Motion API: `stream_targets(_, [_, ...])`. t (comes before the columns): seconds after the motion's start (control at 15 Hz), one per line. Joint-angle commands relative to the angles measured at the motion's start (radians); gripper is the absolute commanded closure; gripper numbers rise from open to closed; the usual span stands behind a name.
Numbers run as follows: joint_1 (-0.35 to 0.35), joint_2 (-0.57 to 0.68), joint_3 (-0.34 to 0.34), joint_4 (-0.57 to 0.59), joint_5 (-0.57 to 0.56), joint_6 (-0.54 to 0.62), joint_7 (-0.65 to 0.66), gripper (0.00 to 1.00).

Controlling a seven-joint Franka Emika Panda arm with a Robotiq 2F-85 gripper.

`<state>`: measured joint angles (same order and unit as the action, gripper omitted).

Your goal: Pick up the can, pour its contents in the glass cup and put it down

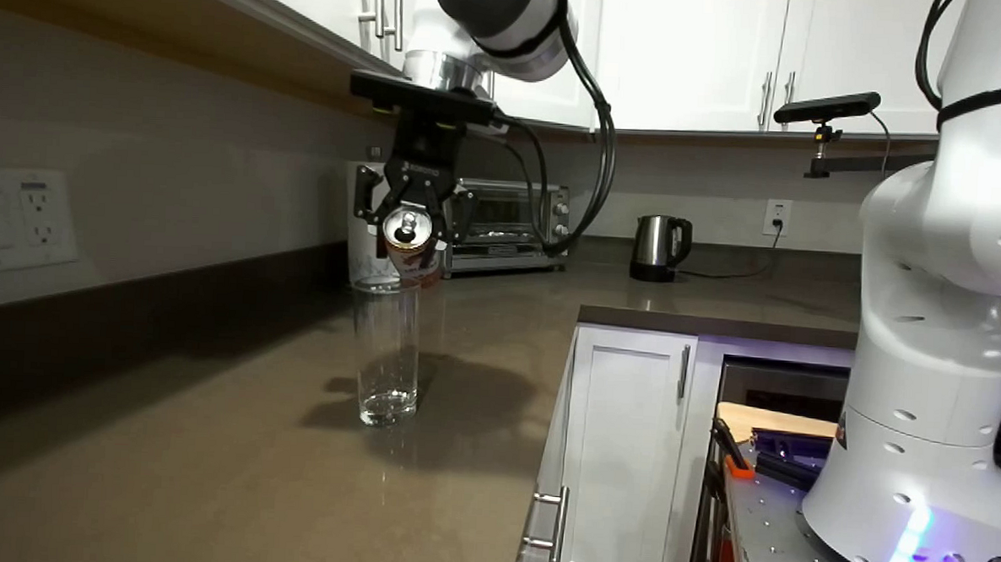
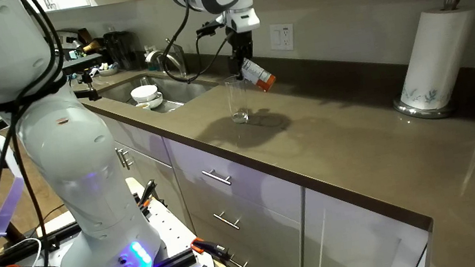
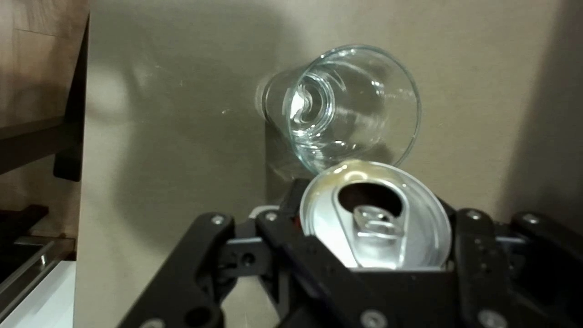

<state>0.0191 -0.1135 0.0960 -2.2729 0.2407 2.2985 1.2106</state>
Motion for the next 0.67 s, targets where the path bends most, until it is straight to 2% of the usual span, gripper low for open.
stream_targets(0.0, [0.009, -0.032, 0.006, -0.022, -0.028, 0.03, 0.056, 0.72])
stream_targets(0.6, [0.012, -0.036, 0.026, -0.035, -0.059, 0.066, 0.092, 0.72])
